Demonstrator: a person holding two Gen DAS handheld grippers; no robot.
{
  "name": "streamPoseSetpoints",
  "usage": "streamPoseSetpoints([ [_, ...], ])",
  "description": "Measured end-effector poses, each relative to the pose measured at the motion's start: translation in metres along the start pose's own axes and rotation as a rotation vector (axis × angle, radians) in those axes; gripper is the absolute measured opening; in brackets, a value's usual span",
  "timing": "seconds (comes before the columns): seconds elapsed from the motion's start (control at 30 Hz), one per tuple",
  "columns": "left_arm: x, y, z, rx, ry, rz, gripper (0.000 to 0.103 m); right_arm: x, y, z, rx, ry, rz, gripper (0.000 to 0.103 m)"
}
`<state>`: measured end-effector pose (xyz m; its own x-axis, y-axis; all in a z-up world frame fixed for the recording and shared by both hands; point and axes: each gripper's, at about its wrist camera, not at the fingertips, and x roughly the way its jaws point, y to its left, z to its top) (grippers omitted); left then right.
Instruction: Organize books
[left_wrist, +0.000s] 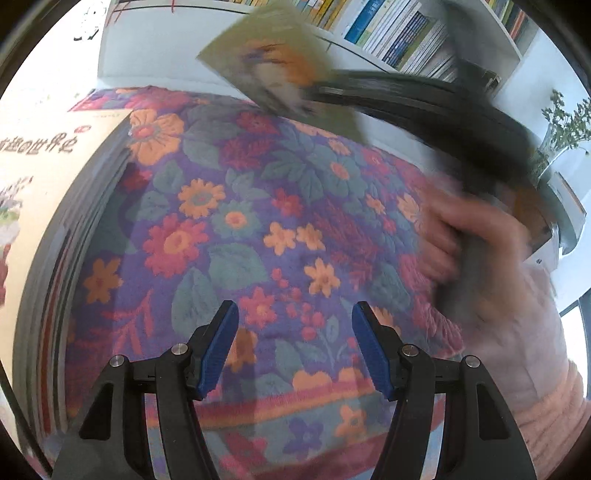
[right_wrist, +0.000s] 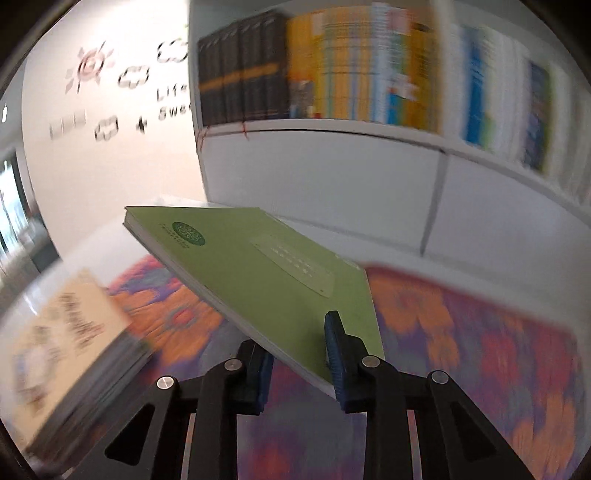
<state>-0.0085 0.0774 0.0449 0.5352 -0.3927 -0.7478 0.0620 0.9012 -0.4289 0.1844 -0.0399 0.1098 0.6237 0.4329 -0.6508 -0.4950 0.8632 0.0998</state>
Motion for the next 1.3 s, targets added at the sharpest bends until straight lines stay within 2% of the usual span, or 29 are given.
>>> streamPoseSetpoints([
  [0.03, -0.004, 0.001, -0.003, -0.002, -0.005, 0.004, 0.062, -0.012, -0.008, -0.006, 0.046, 0.006, 0.027, 0.027],
  [0.13, -0.017, -0.002, -0.01, -0.005, -0.021, 0.017, 0.062, -0.066, -0.05, -0.041, 0.342, -0.002, 0.166, 0.026],
  [0.2, -0.025, -0.005, -0.013, -0.007, -0.028, 0.014, 0.062, -0.101, -0.07, -0.07, 0.506, 0.0, 0.222, 0.026],
  [0.27, -0.03, -0.011, -0.015, 0.006, -0.032, 0.015, 0.062, -0.127, -0.075, -0.095, 0.548, -0.003, 0.243, 0.026],
  [0.3, -0.031, -0.015, -0.015, 0.019, -0.032, 0.019, 0.062, -0.14, -0.073, -0.107, 0.539, 0.005, 0.24, 0.025],
  [0.33, -0.032, -0.02, -0.016, 0.03, -0.033, 0.028, 0.062, -0.152, -0.073, -0.118, 0.534, 0.014, 0.213, 0.03],
  [0.4, -0.029, -0.027, -0.015, 0.036, -0.026, 0.034, 0.062, -0.18, -0.077, -0.154, 0.565, 0.054, 0.106, 0.034],
  [0.5, -0.017, -0.043, -0.017, 0.052, -0.001, 0.026, 0.062, -0.215, -0.092, -0.203, 0.624, 0.071, 0.012, 0.035],
  [0.63, 0.011, -0.065, -0.008, 0.058, 0.052, -0.027, 0.062, -0.241, -0.124, -0.229, 0.651, 0.072, -0.044, 0.041],
  [0.7, 0.028, -0.073, 0.0, 0.027, 0.064, -0.073, 0.062, -0.238, -0.145, -0.22, 0.664, 0.068, -0.029, 0.042],
  [0.8, 0.057, -0.086, 0.01, 0.054, 0.081, -0.012, 0.062, -0.219, -0.157, -0.192, 0.55, 0.088, -0.036, 0.045],
  [0.83, 0.065, -0.087, 0.012, 0.05, 0.085, -0.009, 0.062, -0.208, -0.16, -0.18, 0.513, 0.088, -0.027, 0.053],
  [0.93, 0.081, -0.088, 0.02, 0.028, 0.062, -0.032, 0.062, -0.174, -0.159, -0.163, 0.428, 0.119, -0.02, 0.055],
  [1.07, 0.089, -0.086, 0.024, 0.034, 0.01, -0.074, 0.062, -0.124, -0.17, -0.158, 0.347, 0.163, -0.117, 0.055],
  [1.1, 0.09, -0.084, 0.023, 0.043, -0.018, -0.089, 0.062, -0.109, -0.176, -0.162, 0.351, 0.184, -0.111, 0.056],
  [1.13, 0.09, -0.082, 0.022, 0.046, -0.034, -0.1, 0.062, -0.106, -0.178, -0.162, 0.336, 0.126, -0.1, 0.056],
  [1.2, 0.089, -0.077, 0.023, 0.027, -0.038, -0.121, 0.062, -0.105, -0.177, -0.164, 0.328, 0.13, -0.084, 0.058],
  [1.3, 0.089, -0.074, 0.025, 0.009, -0.043, -0.144, 0.063, -0.11, -0.184, -0.172, 0.362, 0.113, -0.011, 0.059],
])
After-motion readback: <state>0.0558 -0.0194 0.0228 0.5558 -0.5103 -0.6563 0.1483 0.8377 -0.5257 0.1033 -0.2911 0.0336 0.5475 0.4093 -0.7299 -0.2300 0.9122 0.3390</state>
